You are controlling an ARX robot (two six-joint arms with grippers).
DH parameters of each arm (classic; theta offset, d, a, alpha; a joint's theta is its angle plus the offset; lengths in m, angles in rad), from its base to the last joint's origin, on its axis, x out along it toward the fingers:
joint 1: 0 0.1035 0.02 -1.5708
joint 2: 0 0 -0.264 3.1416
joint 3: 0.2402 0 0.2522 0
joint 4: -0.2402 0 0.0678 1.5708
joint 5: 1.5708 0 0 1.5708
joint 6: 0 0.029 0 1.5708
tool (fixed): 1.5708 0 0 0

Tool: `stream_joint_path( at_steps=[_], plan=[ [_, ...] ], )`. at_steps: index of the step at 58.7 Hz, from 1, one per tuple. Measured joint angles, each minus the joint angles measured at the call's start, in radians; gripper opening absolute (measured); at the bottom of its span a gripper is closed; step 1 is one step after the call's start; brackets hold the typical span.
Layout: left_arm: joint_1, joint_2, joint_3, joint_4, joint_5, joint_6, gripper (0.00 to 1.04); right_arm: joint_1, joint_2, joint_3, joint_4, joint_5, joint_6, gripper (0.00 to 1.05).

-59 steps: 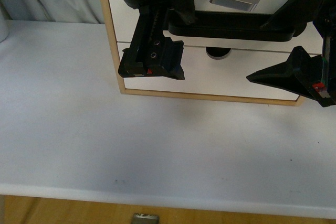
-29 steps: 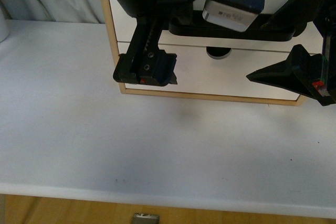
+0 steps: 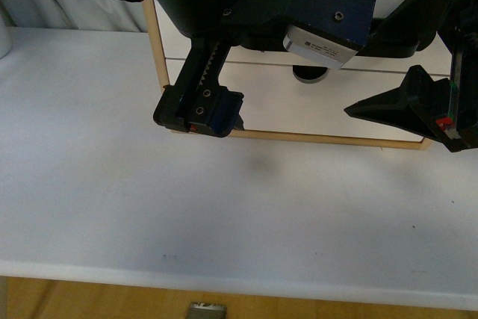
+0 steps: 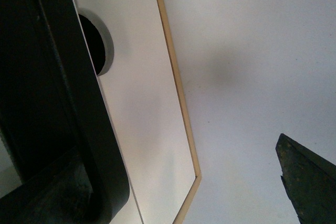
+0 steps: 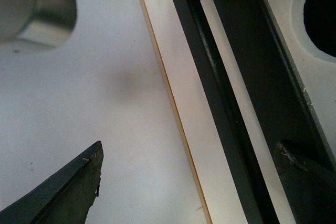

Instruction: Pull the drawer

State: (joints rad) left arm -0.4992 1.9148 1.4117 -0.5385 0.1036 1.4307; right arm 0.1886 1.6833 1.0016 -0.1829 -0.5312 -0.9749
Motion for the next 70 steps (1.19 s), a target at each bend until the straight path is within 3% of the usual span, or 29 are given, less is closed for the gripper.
stream_joint_path(
  at_steps=[33, 70],
  plan=[
    [0.003, -0.034, -0.019, -0.082, 0.027, 0.011, 0.98, 0.013, -0.020, 0.019, -0.154, -0.028, -0.084, 0.96],
    [-0.003, -0.176, -0.213, -0.030, 0.055, 0.072, 0.99, 0.043, -0.173, -0.106, -0.233, -0.031, -0.148, 0.96]
  ],
)
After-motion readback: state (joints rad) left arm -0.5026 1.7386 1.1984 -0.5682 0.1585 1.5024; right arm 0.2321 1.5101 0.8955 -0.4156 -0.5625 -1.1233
